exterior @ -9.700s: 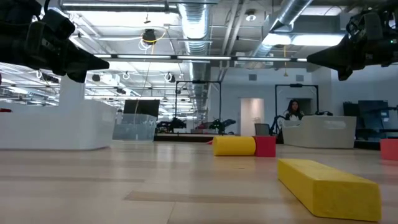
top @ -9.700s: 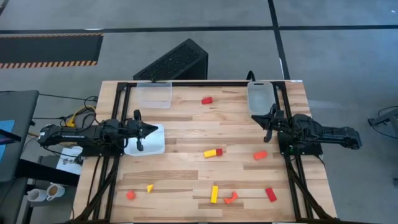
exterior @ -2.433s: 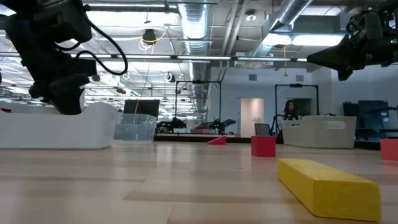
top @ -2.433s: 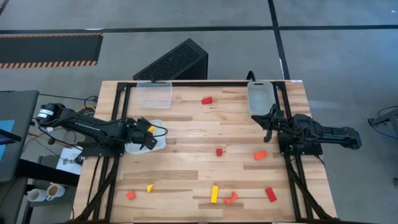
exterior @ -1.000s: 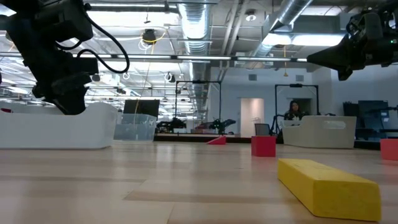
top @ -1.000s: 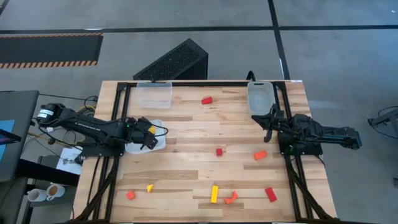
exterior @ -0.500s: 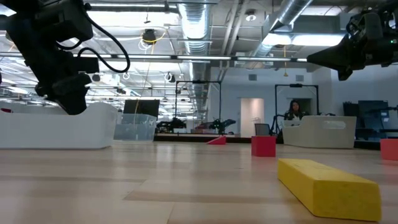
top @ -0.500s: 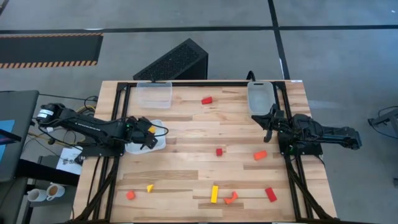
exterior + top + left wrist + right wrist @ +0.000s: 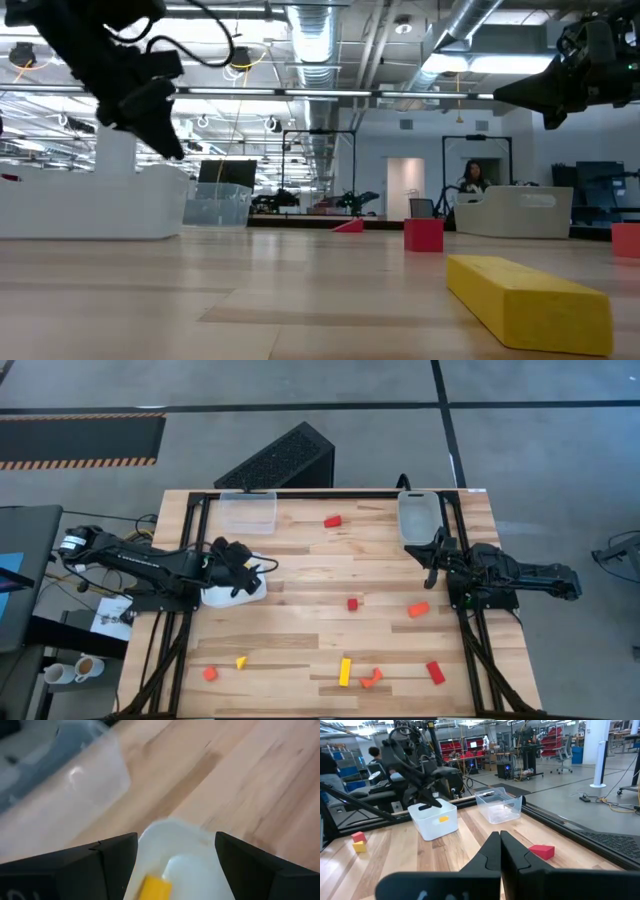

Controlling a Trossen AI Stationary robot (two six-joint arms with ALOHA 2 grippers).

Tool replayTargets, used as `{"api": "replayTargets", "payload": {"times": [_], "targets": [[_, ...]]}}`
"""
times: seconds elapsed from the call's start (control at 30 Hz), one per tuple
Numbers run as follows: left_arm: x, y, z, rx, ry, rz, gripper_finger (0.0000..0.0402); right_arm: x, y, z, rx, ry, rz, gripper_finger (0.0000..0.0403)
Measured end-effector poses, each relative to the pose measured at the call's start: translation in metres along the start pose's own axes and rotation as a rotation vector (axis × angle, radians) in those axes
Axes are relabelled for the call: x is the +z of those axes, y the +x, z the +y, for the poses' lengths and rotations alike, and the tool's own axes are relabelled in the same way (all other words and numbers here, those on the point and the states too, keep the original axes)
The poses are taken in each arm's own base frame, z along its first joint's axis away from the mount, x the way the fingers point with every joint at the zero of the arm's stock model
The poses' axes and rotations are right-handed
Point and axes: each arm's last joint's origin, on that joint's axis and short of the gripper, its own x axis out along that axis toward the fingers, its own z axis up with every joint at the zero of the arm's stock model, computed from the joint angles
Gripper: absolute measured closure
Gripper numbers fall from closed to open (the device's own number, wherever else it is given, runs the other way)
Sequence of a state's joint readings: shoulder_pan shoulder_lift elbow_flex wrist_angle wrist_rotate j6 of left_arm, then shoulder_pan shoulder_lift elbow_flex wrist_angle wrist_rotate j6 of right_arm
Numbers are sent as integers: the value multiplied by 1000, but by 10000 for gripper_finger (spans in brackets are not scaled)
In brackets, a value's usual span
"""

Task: Sort & place blocks by color
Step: Put the middle red block into the gray bin

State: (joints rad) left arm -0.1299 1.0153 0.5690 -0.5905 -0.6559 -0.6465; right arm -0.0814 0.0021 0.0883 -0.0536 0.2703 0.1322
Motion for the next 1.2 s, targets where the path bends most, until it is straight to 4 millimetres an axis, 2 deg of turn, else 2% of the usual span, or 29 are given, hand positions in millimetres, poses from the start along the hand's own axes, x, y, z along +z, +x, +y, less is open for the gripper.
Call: {"api": "replayTargets", "payload": {"times": [0.57, 1.2], "targets": [[26, -4, -16, -153, 47, -223, 150, 0, 0, 0, 0, 0, 0, 392], [27, -5, -18, -192, 34, -233, 150, 0, 0, 0, 0, 0, 0, 392]]}}
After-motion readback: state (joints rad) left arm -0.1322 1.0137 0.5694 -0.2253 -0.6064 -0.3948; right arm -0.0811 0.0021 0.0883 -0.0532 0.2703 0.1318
